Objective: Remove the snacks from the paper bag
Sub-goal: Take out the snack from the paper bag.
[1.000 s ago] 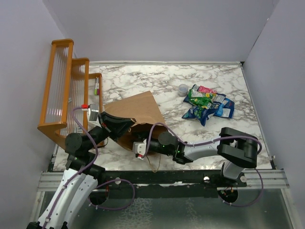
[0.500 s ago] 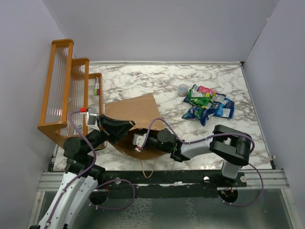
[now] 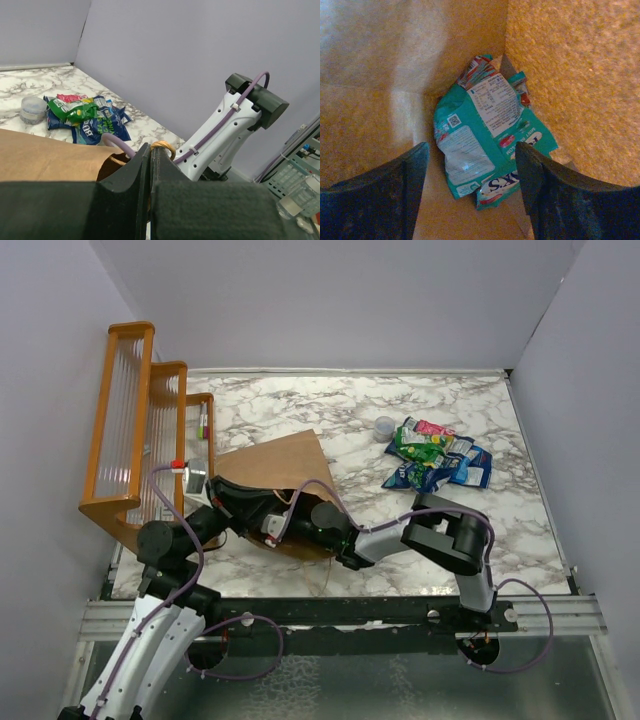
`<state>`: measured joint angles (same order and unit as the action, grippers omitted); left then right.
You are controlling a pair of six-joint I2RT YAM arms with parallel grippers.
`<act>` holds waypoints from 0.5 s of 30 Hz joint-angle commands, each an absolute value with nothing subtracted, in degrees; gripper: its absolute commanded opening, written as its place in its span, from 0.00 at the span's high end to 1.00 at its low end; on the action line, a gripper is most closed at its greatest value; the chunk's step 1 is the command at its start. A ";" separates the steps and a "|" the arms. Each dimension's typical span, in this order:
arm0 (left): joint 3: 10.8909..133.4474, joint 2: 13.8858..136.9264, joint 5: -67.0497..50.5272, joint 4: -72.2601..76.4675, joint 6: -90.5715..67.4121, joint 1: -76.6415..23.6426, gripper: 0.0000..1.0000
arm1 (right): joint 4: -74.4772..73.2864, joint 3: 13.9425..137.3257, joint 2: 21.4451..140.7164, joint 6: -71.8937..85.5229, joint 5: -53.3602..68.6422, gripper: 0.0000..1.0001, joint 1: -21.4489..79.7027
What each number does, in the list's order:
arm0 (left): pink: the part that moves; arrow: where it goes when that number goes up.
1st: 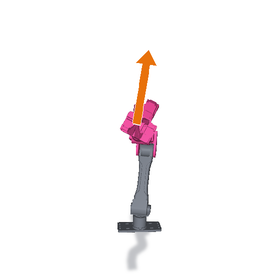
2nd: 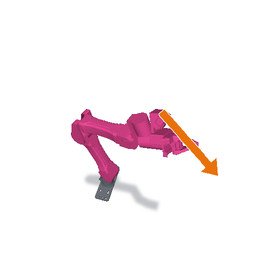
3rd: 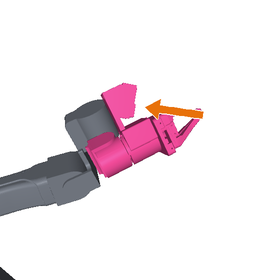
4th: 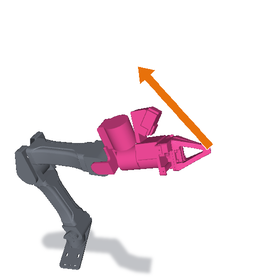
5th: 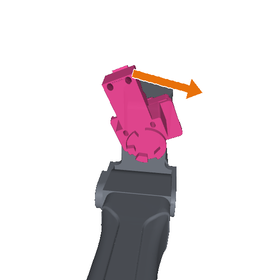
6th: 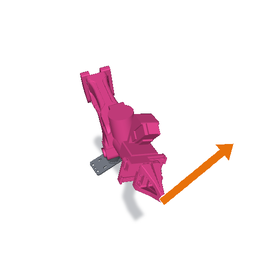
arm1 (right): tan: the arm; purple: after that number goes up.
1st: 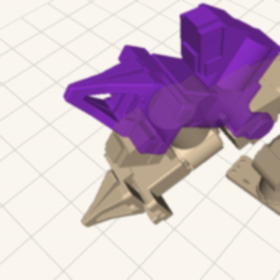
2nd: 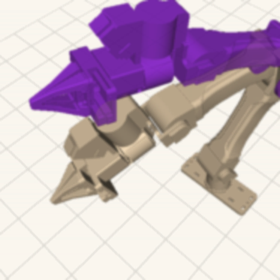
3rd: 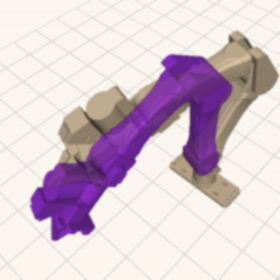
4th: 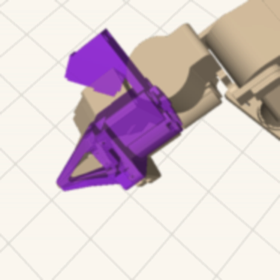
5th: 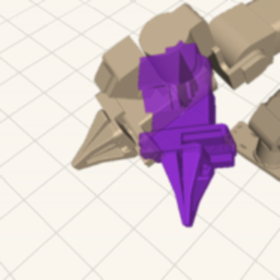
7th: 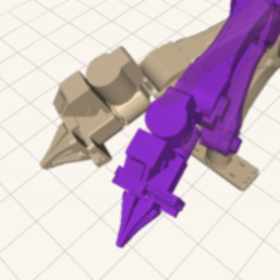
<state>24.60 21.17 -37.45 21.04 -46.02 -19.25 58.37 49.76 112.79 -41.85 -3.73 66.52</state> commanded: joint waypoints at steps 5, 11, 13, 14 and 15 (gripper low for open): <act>25.25 22.13 -36.82 26.14 -48.88 -19.28 1.00 | 52.48 56.19 117.11 -45.28 -3.33 0.24 64.13; 24.56 21.39 -36.40 24.85 -48.99 -19.31 1.00 | 45.05 58.68 117.26 -46.27 -0.21 0.21 63.79; 24.90 21.19 -34.92 23.24 -48.73 -19.26 1.00 | 43.26 58.15 115.96 -45.97 -0.92 0.21 64.08; 25.26 21.15 -33.93 22.07 -48.59 -19.33 1.00 | 43.20 57.15 114.94 -45.46 -1.30 0.21 64.15; 25.48 21.18 -32.92 21.26 -48.46 -19.27 1.00 | 43.31 55.92 113.71 -45.35 -1.20 0.21 64.24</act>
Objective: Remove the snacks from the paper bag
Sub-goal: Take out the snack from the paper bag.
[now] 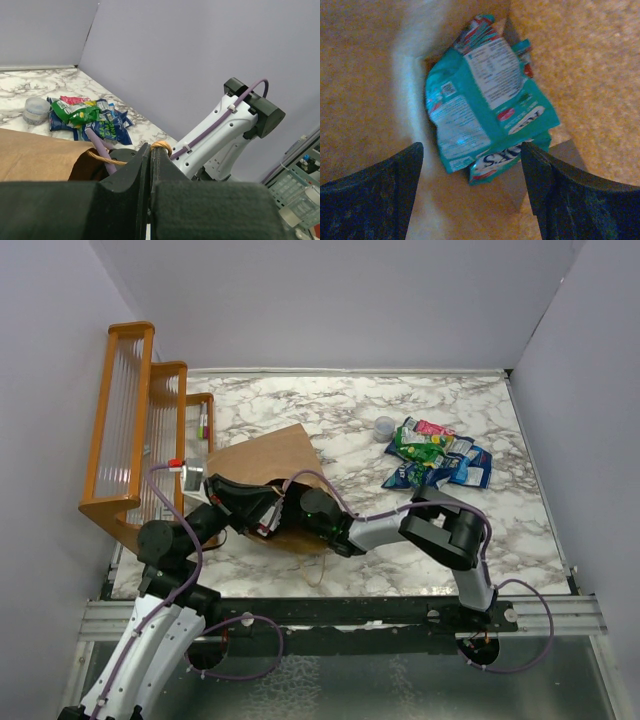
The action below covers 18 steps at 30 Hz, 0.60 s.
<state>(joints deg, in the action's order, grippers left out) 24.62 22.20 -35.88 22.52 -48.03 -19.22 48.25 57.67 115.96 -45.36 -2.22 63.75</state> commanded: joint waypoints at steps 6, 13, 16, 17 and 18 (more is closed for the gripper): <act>27.65 22.22 -24.85 16.13 -48.08 -19.32 1.00 | 45.01 47.11 107.03 -55.56 1.16 0.19 65.03; 30.02 25.99 -25.95 16.59 -48.84 -19.29 1.00 | 37.72 47.78 103.59 -66.45 3.50 0.19 65.18; 29.46 26.19 -25.15 20.17 -50.26 -19.28 1.00 | 38.51 48.16 104.25 -69.24 2.78 0.19 65.92; 29.63 26.32 -24.79 20.58 -50.35 -19.33 1.00 | 39.03 48.36 104.89 -70.68 1.83 0.19 66.25; 29.95 26.45 -24.14 20.56 -50.36 -19.29 1.00 | 40.98 48.18 105.47 -72.05 0.55 0.19 66.57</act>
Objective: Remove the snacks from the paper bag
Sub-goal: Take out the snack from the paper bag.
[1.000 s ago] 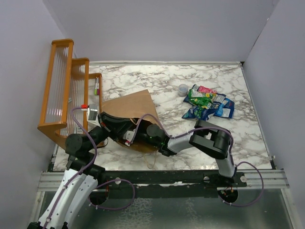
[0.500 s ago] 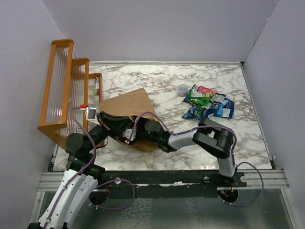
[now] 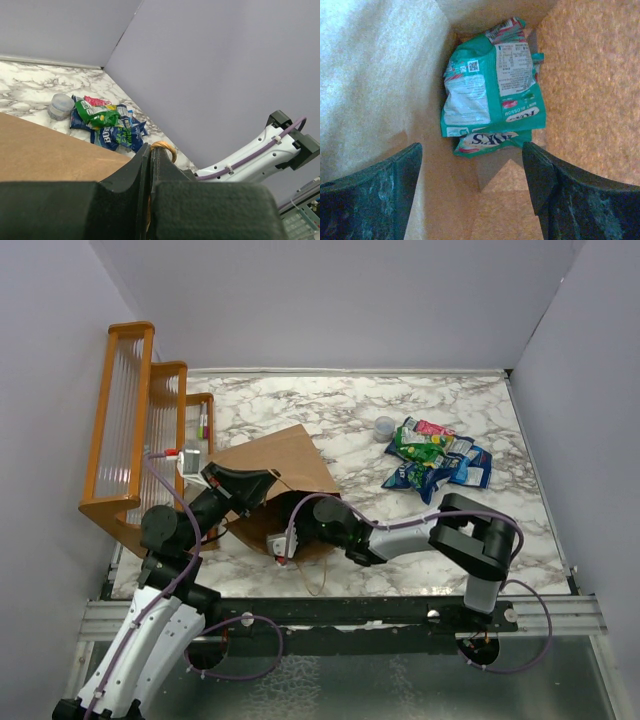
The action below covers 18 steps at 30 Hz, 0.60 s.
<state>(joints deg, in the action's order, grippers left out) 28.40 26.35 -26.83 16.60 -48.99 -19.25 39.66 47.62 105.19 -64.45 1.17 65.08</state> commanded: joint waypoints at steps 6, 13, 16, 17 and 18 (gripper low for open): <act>31.51 27.56 -24.62 20.33 -49.91 -19.30 1.00 | 39.99 52.62 108.35 -74.96 -3.27 0.23 67.41; 29.68 26.50 -30.27 23.01 -51.16 -19.34 1.00 | 32.44 60.98 112.34 -75.52 -1.05 0.20 67.09; 29.19 25.48 -31.92 23.49 -51.49 -19.30 1.00 | 30.81 64.39 114.36 -75.14 0.59 0.17 66.45; 29.16 25.28 -32.55 23.59 -51.46 -19.29 1.00 | 30.87 65.39 115.35 -74.98 0.78 0.16 66.12; 29.24 25.33 -33.66 23.64 -51.42 -19.26 1.00 | 30.90 66.53 116.46 -74.70 0.71 0.13 65.91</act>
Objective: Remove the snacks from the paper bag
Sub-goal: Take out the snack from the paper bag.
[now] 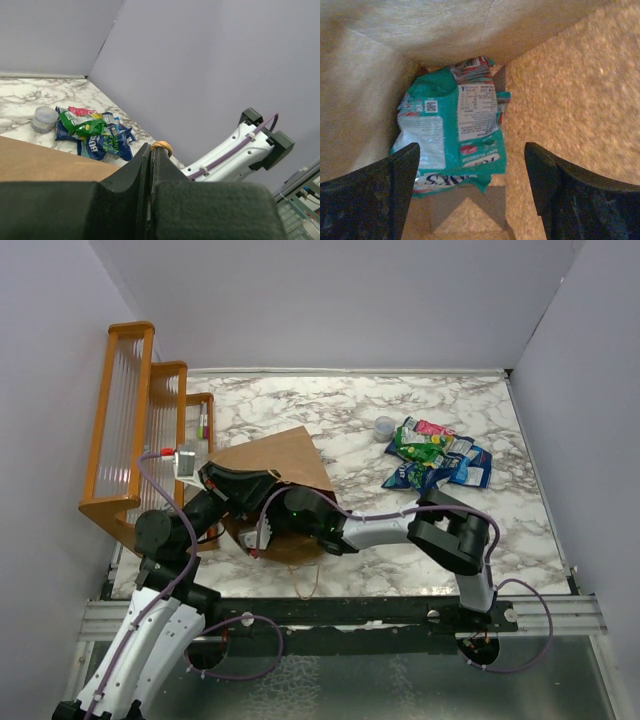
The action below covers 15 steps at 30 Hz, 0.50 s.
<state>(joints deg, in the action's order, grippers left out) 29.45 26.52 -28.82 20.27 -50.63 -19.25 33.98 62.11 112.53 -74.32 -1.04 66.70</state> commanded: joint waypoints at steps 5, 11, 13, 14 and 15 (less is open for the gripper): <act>29.78 26.01 -36.58 23.52 -51.42 -19.33 1.00 | 28.70 72.00 121.43 -72.40 3.10 0.00 64.08; 29.75 24.52 -36.13 21.89 -50.57 -19.29 1.00 | 29.39 75.52 127.03 -70.52 2.33 0.06 62.68; 30.02 24.08 -36.12 20.75 -49.97 -19.34 1.00 | 29.63 75.85 127.84 -70.08 1.63 0.11 62.46; 30.32 23.83 -36.20 20.03 -49.60 -19.32 1.00 | 29.73 76.10 128.04 -69.62 1.59 0.14 62.16; 30.59 23.62 -36.13 19.35 -49.12 -19.27 1.00 | 29.33 76.28 128.23 -69.27 1.58 0.18 61.88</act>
<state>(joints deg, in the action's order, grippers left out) 29.45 25.19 -34.30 19.88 -50.43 -19.25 30.39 74.30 126.48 -71.42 1.32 62.83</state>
